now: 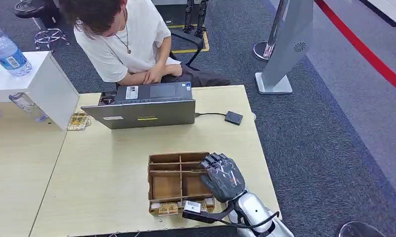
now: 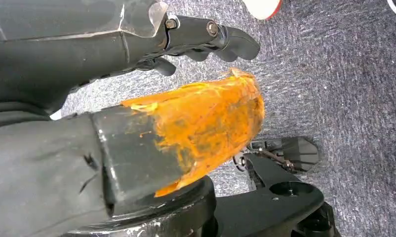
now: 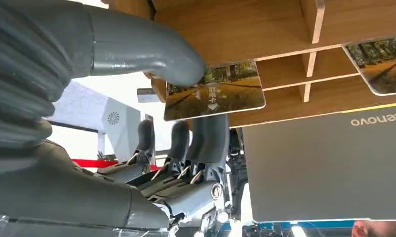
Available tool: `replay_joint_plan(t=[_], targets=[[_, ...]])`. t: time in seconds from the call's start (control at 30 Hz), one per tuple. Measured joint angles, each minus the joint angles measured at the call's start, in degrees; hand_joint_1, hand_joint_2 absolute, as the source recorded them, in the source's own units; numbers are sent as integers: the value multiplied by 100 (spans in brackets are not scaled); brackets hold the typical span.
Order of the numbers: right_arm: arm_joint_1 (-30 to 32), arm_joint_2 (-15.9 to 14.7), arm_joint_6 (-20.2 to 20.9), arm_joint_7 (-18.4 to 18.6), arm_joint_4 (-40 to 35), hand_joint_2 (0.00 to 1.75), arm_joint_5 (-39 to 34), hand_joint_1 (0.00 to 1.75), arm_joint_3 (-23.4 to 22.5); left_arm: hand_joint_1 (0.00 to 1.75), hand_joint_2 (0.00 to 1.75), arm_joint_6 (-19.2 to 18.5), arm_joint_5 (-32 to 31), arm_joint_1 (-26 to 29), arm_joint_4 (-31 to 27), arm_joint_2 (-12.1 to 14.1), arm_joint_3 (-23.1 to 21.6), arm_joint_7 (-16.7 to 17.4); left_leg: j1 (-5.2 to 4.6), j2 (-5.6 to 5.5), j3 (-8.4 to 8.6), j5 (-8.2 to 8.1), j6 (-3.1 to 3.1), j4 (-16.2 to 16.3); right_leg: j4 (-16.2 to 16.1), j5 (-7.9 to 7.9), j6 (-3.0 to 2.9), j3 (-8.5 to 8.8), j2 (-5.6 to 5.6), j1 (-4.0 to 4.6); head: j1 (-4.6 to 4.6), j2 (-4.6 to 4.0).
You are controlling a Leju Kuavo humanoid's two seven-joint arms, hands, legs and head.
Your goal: Pass the card to the sensor for recognition and then transmit it.
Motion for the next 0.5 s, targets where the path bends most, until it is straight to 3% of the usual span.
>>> replay_joint_plan(t=[0.07, 0.27, 0.4, 0.5], targets=[[0, 0, 0, 0, 0, 175, 0, 133, 0, 0, 0, 0, 0, 0, 0, 0, 0, 0, 0, 0, 0, 0, 0, 0, 0, 0, 0, 0, 0, 0, 0, 0], [0, 0, -2, 24, -4, 175, 11, 173, 0, 0, 0, -2, -11, 0, 0, 0, 4, 0, 0, 0, 0, 0, 0, 0, 0, 0, 0, 0, 0, 0, 0, 0], [17, 0, -144, 26, -101, 175, 72, 175, -2, 0, 0, -236, 24, 1, 0, 11, 35, 48, 0, 0, 0, 0, 0, 0, 0, 0, 0, 0, 0, 0, 0, 0], [75, 0, -181, -173, -282, 175, 133, 175, -61, 0, 0, -534, 101, 6, 0, 53, 103, 133, 0, 0, 0, 0, 0, 0, 0, 0, 0, -1, 0, 0, 2, 0]])
